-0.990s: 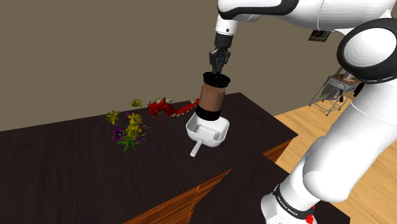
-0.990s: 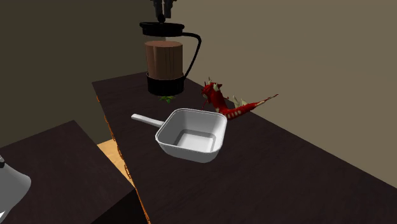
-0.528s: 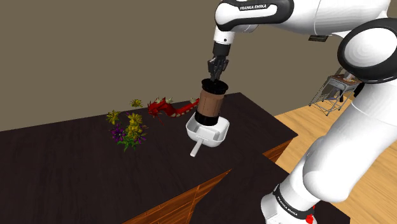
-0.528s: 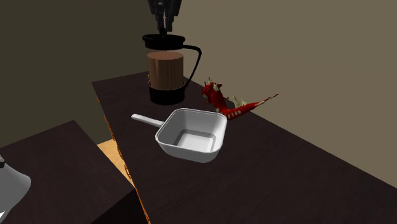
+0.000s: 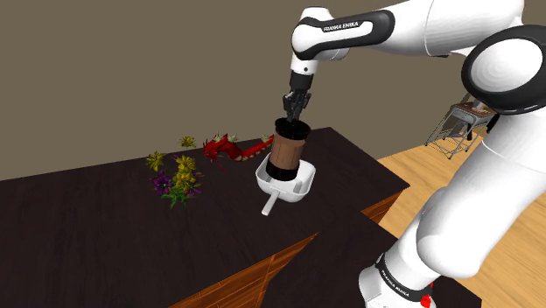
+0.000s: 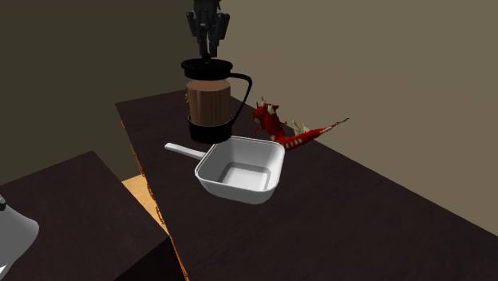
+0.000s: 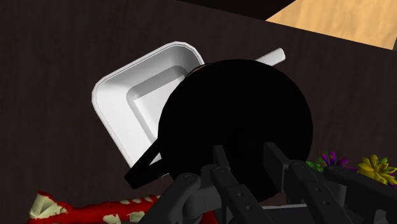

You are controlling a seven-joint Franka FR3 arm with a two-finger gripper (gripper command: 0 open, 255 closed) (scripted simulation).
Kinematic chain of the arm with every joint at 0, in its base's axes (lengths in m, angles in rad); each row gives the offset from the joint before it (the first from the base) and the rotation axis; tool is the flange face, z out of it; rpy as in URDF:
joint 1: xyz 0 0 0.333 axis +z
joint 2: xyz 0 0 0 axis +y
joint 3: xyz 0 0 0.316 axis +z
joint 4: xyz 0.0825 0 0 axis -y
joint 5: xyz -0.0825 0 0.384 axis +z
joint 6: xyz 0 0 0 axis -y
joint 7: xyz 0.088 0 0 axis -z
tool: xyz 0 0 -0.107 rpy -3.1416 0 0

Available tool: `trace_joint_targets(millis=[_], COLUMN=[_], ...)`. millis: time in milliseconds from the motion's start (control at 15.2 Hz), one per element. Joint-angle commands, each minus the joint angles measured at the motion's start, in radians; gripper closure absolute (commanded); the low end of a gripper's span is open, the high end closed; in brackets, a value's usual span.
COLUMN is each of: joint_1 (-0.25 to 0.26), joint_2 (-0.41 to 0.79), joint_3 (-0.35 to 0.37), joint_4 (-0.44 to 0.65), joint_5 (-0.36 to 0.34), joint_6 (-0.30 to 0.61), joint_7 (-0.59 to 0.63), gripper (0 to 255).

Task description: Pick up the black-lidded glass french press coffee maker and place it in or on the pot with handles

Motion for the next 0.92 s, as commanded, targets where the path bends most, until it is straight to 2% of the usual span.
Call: trace_joint_targets(millis=[0, 858], joint_1=[-0.001, -0.003], joint_2=[0.003, 0.054], joint_3=[-0.001, -0.001], joint_4=[-0.020, -0.138], joint_5=[0.001, 0.015], joint_6=[0.028, 0.194], joint_7=[-0.002, -0.014], gripper=[255, 255])
